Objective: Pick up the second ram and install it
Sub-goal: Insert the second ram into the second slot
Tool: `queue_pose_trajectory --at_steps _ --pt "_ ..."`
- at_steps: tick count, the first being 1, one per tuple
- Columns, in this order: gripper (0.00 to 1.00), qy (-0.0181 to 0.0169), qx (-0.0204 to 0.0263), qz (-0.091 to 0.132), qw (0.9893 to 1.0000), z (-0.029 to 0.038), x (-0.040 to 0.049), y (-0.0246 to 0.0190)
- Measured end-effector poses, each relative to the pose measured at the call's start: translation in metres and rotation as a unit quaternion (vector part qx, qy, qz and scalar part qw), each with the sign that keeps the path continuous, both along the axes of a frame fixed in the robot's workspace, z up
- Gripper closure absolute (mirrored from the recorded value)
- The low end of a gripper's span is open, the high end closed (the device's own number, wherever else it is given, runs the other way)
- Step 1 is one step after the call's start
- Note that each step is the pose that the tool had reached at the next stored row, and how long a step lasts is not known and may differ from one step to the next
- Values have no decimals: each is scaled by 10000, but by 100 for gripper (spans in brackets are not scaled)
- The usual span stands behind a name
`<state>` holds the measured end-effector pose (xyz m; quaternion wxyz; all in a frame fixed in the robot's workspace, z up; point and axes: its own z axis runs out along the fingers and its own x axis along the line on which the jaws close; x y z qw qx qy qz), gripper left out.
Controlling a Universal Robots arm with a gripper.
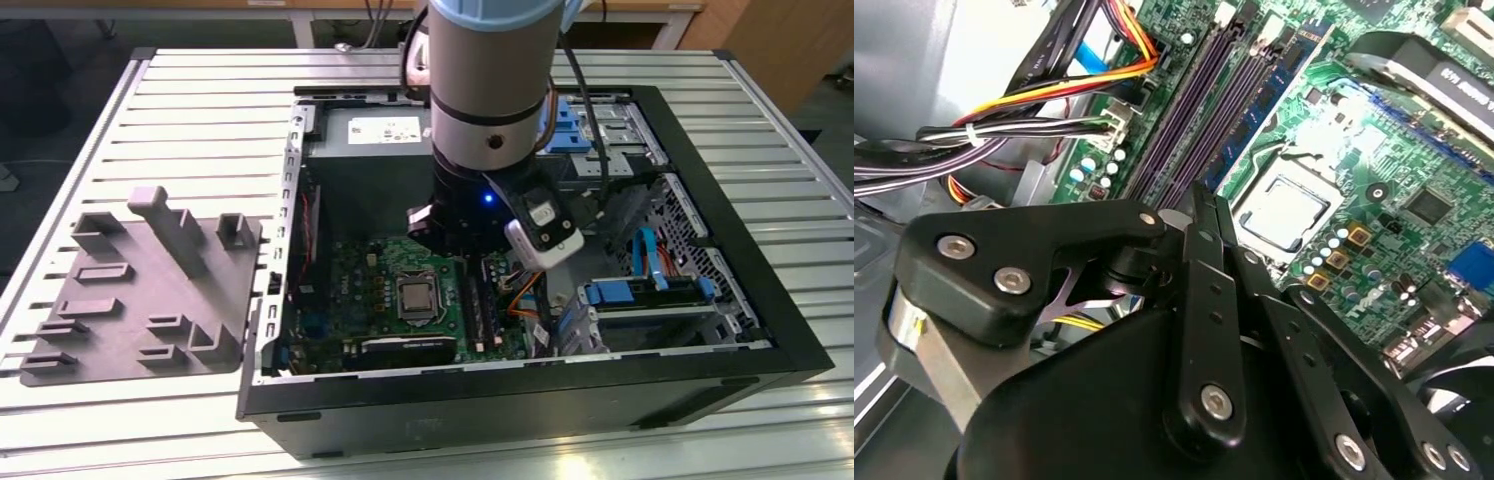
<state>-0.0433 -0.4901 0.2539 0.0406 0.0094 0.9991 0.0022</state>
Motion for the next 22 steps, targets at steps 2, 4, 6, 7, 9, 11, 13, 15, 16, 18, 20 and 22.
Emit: queue_pose_trajectory --at_steps 2,4,6,7,9,11,13,15,16,18,20,22 --pt "88 0 14 5 10000 -7 4 1" --pt "88 0 31 19 10000 -13 8 3" --pt "88 0 57 34 10000 -19 13 3" --pt "88 0 68 39 10000 -22 15 3" --pt "88 -1 75 40 10000 -32 18 3" --pt "88 0 84 41 10000 -45 20 3" --pt "88 0 97 40 9999 -61 21 3" --pt "88 0 108 41 9999 -75 22 3" --pt "88 -1 112 40 9999 -83 22 3" --pt "88 0 118 40 9999 -98 23 3" --pt "88 0 123 40 9999 -116 24 3" --pt "88 0 129 40 9999 -132 24 3"
